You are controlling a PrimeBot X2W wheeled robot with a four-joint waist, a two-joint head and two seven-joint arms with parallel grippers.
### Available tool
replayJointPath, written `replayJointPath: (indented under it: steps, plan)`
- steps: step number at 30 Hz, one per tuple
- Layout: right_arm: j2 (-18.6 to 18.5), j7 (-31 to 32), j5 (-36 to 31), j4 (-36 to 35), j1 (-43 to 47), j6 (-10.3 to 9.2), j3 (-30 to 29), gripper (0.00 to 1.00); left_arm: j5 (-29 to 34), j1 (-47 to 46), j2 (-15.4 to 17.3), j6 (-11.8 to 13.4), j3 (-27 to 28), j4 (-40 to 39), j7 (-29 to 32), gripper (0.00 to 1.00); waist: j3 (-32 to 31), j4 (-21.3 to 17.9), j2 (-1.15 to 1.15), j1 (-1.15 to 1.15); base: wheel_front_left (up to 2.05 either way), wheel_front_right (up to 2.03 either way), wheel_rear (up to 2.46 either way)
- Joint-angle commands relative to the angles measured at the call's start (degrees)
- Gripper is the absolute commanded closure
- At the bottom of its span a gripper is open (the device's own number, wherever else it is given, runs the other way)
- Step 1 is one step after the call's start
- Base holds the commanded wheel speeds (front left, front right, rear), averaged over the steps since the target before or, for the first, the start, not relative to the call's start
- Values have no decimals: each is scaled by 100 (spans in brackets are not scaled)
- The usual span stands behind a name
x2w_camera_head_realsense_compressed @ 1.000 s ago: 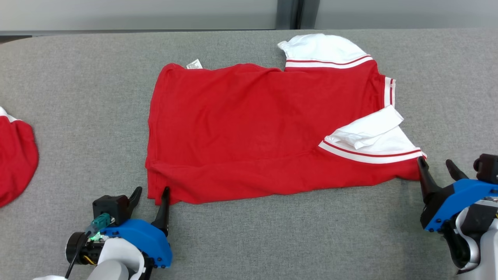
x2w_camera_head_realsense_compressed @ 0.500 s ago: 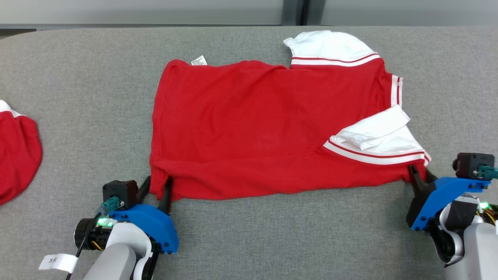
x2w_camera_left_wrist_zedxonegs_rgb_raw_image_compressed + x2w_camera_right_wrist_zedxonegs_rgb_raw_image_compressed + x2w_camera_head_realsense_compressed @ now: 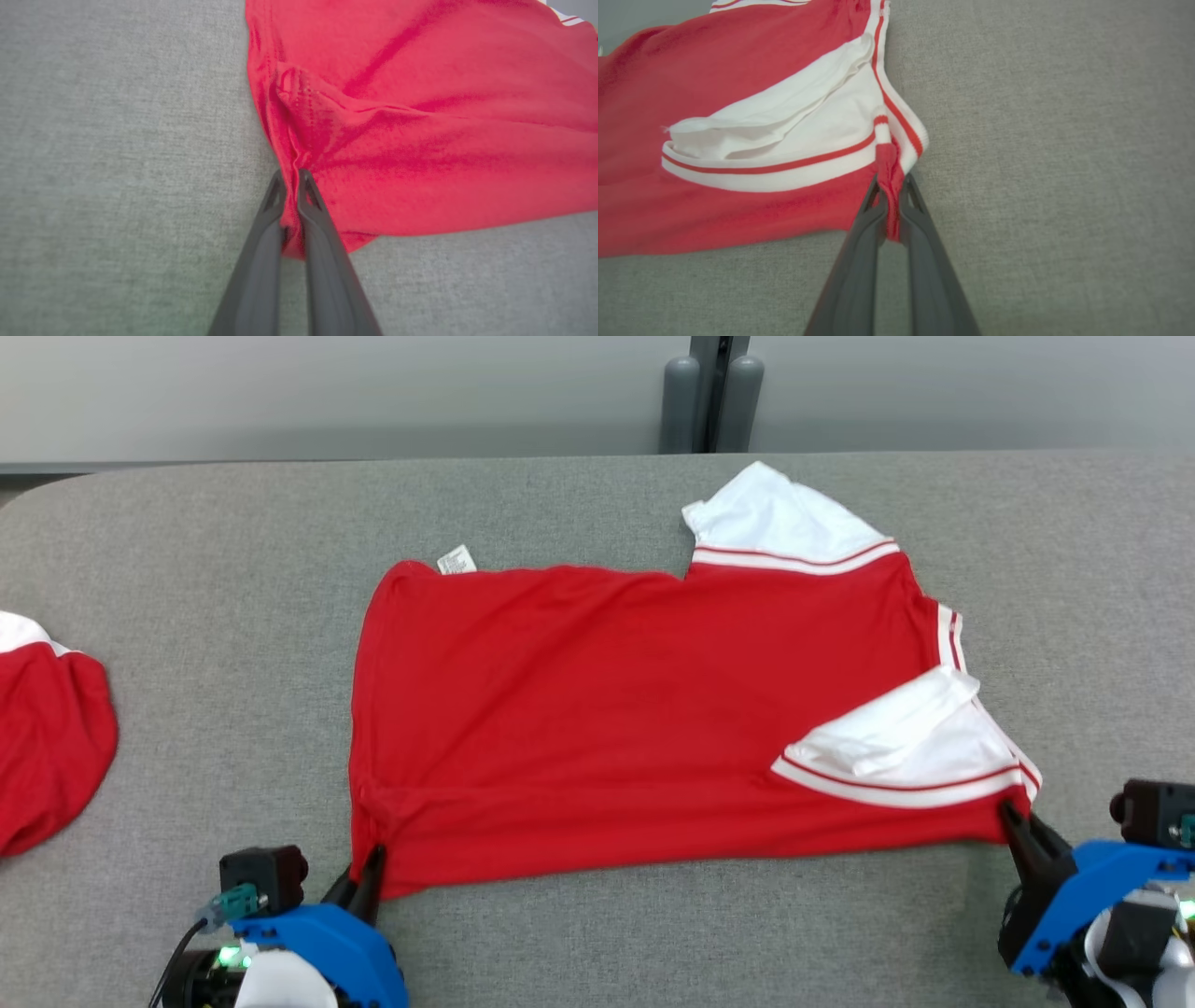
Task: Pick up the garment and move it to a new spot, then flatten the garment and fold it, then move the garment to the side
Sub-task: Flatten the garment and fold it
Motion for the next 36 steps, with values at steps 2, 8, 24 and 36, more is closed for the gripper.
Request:
replayJointPath:
  steps: [2,8,24,36]
  plan:
    - [-25,91,108,-177,254,-1,-36,100,-72,238,119,89,37,-213,177,100,-65,-38,0,0,0,0,0]
    - [-26,336,469,-524,839,-1,-55,100,-222,893,308,349,14,-1027,685,100,-150,-73,0,0,0,0,0]
    - [-23,707,526,-987,1246,-1,50,0,-270,1266,586,794,86,-1896,1185,0,-120,-67,0,0,0,0,0]
    - [-368,1610,21,-1818,-378,-1,600,0,-641,-28,1201,302,356,-2440,2100,0,143,-141,0,0,0,0,0]
